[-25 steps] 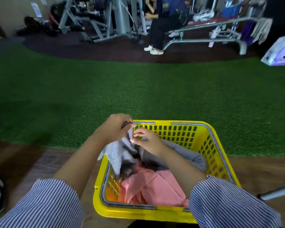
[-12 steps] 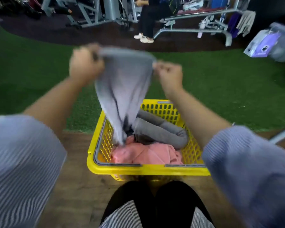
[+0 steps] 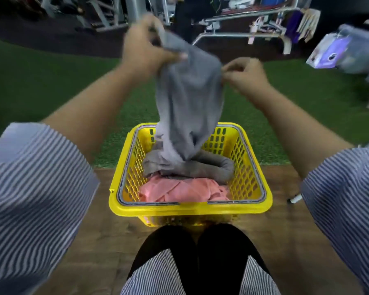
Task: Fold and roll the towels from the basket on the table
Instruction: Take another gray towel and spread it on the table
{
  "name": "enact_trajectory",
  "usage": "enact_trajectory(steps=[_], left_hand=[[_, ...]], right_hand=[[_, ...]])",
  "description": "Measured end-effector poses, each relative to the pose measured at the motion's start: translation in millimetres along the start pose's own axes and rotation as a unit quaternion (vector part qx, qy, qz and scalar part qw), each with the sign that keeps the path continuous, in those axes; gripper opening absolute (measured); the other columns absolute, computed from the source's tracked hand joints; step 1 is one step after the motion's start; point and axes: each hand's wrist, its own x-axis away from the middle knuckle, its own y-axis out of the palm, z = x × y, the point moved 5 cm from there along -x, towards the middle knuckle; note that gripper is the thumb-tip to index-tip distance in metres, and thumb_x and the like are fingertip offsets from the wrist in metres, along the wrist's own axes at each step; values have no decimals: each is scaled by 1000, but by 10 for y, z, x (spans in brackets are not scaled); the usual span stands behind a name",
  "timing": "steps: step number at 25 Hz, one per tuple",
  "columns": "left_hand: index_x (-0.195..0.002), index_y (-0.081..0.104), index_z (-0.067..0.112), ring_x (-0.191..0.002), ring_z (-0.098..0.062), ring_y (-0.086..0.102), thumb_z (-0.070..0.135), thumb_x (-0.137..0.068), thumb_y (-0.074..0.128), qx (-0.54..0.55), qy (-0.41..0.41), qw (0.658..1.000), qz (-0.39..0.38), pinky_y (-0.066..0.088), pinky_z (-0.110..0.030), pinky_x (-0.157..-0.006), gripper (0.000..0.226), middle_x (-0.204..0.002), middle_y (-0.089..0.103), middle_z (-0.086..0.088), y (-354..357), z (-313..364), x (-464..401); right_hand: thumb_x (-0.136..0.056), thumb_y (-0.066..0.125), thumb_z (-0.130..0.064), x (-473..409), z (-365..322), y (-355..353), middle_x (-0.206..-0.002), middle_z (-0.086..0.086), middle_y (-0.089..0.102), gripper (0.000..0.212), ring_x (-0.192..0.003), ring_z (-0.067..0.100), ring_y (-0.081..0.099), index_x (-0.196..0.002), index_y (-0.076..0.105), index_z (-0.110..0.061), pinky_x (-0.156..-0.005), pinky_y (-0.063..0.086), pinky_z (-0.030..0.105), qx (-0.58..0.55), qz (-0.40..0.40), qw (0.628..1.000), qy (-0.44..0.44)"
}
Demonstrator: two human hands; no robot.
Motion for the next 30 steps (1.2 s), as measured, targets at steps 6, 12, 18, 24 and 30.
enact_trajectory(steps=[6, 12, 18, 24, 30], left_hand=[[-75, 29, 25, -72, -14, 61, 28, -51, 94, -94, -16, 989, -116, 41, -19, -54, 70, -77, 65, -10, 457, -169, 181], [-87, 57, 19, -66, -2, 59, 27, -68, 86, -39, -76, 988, -132, 48, -23, -60, 36, -81, 69, -7, 558, -344, 256], [-93, 68, -1, -73, -10, 60, 19, -85, 70, 53, -64, 987, -140, 50, -25, -68, 22, -81, 65, -8, 625, -164, 211], [-74, 44, 23, -78, -11, 49, 32, -77, 52, 84, -29, 974, 208, 44, -22, -72, 12, -76, 48, 5, -506, -133, -21], [-132, 50, 16, -127, -32, 45, 42, -76, 76, -388, -202, 876, -204, 39, -45, -105, 67, -140, 46, -14, 65, -927, 348]], right_hand=[[-73, 68, -9, 319, -8, 409, -85, -3, 62, 18, -82, 10, 56, -83, 65, -24, -71, 49, 31, -50, -209, 977, -13], [-65, 71, -7, 269, 43, 216, -61, 1, 54, 15, -56, 8, 47, -64, 63, -19, -54, 35, 21, -121, -136, 983, -38], [-68, 81, -22, 283, 64, 144, -63, 1, 54, 20, -62, 11, 45, -66, 64, -12, -57, 34, 25, -23, -143, 984, -100], [-75, 74, -40, 679, 1238, 599, -56, 2, 41, 36, -55, 16, 35, -63, 59, -9, -54, 24, 30, 182, -281, 942, -15], [-87, 63, -32, 561, 842, 247, -57, -2, 34, 36, -57, 9, 32, -65, 51, -6, -54, 27, 28, 125, -157, 973, -112]])
